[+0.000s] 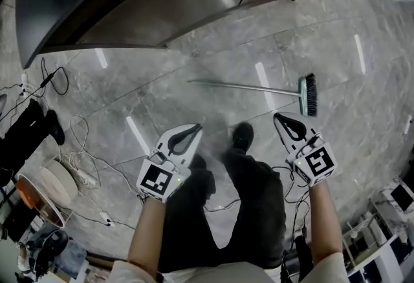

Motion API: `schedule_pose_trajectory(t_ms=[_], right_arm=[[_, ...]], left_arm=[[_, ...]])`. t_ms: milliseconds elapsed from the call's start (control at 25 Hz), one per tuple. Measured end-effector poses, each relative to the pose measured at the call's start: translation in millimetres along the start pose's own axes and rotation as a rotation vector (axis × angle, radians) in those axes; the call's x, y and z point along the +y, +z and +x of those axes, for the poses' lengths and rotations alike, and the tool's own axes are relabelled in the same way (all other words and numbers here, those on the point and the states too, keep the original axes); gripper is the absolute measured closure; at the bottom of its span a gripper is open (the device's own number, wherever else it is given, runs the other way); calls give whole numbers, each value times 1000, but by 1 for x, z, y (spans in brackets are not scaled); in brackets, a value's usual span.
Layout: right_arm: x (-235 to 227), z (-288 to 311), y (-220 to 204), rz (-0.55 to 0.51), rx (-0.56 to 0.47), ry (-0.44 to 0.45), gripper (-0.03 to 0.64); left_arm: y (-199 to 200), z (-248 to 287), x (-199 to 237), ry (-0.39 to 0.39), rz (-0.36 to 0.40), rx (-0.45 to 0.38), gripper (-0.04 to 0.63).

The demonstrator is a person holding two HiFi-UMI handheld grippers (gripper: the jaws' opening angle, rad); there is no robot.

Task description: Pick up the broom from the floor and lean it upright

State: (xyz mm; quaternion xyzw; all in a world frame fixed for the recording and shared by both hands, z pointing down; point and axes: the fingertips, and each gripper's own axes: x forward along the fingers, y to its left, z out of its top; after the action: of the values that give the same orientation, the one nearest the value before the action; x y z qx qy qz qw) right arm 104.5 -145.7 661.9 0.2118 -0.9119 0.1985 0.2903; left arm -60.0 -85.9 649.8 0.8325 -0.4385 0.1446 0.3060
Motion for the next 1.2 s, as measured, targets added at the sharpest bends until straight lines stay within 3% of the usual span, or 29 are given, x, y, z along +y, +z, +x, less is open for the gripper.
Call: schedule_pose_trajectory(t_ms=[200, 440, 640, 920, 1200], right_arm=[[-20, 49, -45, -54, 4, 29, 615], [-46, 100, -101, -109, 12, 67, 614], [-58, 142, -153, -168, 77, 93, 597], [-58, 190, -208, -130, 78, 155, 584], [-67, 244, -269, -215, 120, 201, 544]], left_arm=[[-19, 31, 35, -71, 6, -12, 581], [-41, 84, 73, -117, 121, -15, 581], [-69, 114, 89, -192, 220, 13, 581], [-113, 136, 100, -283, 229, 19, 581], [-147, 149, 105, -325, 215, 74, 581]])
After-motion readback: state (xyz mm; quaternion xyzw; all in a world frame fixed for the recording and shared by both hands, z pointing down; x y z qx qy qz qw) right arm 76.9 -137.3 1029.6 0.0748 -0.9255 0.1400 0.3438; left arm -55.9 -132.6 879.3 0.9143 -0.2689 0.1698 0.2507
